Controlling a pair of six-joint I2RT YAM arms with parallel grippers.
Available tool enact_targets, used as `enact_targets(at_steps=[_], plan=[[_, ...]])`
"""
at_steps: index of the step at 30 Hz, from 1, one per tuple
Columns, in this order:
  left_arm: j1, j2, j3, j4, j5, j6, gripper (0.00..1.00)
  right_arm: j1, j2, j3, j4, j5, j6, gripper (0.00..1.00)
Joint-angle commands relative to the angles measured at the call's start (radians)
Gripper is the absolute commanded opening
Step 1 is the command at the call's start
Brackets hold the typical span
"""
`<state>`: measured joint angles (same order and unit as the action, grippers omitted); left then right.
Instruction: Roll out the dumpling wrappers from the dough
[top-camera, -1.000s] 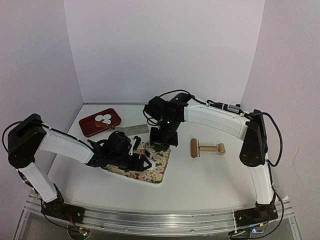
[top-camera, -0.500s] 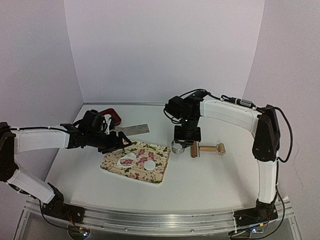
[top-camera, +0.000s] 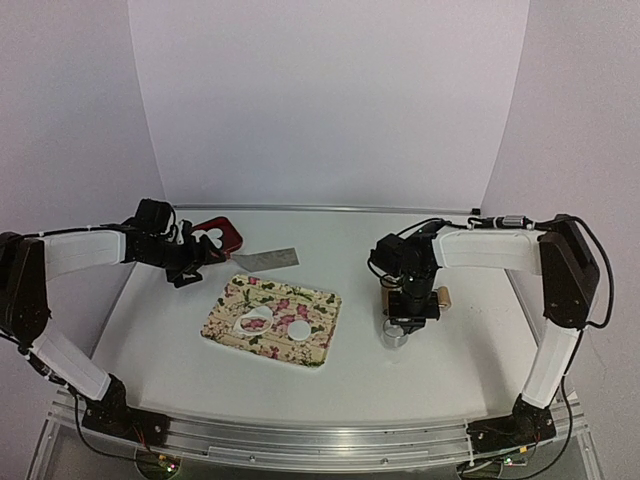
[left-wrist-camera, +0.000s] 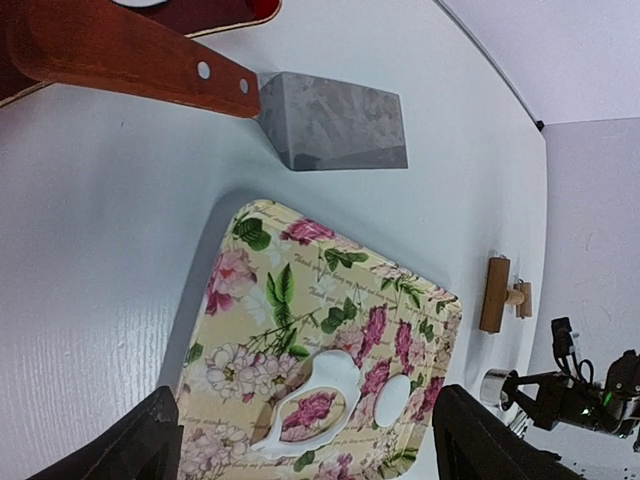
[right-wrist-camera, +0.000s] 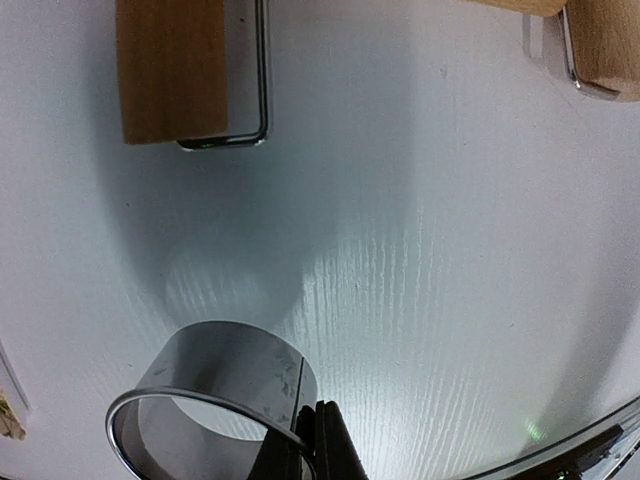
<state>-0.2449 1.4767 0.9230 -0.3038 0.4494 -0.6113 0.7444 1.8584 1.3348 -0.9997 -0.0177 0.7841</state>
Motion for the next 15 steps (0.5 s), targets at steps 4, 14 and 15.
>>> enact_targets(at_steps=[4,14,15], plan=[[0.062,0.046,0.037,0.069,0.061,-0.011,0.87,-0.002,-0.015,-0.071,0.118,0.003,0.017,0.03],[0.127,0.089,0.041,0.093,0.078,0.016,0.87,-0.003,-0.020,-0.079,0.128,0.018,0.022,0.39],[0.134,0.094,0.043,0.097,0.081,0.021,0.87,-0.004,-0.027,-0.081,0.127,0.018,0.023,0.41]])
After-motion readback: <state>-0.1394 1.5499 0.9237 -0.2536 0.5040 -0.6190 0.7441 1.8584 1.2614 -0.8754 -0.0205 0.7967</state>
